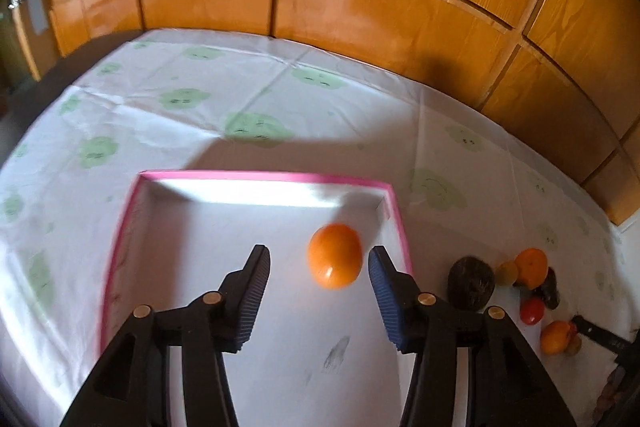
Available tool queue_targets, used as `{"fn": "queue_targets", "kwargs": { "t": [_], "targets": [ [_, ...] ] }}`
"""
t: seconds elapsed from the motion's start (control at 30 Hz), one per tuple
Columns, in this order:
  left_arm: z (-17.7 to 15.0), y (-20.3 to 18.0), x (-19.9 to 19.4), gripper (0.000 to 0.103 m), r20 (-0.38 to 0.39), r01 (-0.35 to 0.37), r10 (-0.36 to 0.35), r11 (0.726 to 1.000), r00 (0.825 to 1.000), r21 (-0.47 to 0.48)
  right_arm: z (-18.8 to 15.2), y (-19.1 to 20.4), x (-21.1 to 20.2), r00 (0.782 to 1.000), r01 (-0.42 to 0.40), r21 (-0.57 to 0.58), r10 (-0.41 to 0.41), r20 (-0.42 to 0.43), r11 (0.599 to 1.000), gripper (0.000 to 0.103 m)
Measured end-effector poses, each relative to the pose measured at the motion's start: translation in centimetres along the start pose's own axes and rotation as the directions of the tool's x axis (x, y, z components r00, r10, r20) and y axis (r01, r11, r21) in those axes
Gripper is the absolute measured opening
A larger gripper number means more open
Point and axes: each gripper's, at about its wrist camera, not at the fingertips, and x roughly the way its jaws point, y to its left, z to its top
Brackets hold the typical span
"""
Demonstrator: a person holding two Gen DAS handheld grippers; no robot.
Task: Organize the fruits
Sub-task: 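Carry the orange into the tray and open the left gripper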
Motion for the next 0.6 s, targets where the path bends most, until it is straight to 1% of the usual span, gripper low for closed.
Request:
{"fn": "queue_targets", "kwargs": {
  "t": [0.13,0.3,0.4,0.47,0.6],
  "targets": [
    [-2.4,-0.4,-3.0,0.052,0.048,-0.04,0.039,0.999,0.998,0.011,-0.1,0.2,0.0,1.0,0.012,-0.015,-0.012,0.002,1.0,0.026],
    [-5.3,-0.8,-6.0,0.052,0.092,-0.059,0.056,0.998,0.994,0.021,-0.3,0.7,0.1,0.999,0.033,-0.042,-0.032,0.009,0.999,0.026],
    [-6.6,-1.0,-7.3,0.052,0.114,-0.069,0.065,0.997,0.991,0.032,-0.4,1.0,0.1,0.999,0.051,-0.064,-0.05,0.019,0.997,0.026],
    [-7.3,-1.2,-7.9,0.055,0.122,-0.076,0.071,0.996,0.99,0.039,-0.5,1.1,0.0,0.998,0.06,-0.076,-0.058,0.025,0.995,0.026],
    [-8.3,-1.5,-8.7,0.057,0.136,-0.076,0.068,0.996,0.988,0.053,-0.7,1.2,-0.1,0.997,0.072,-0.084,-0.069,0.039,0.994,0.026]
  ]
}}
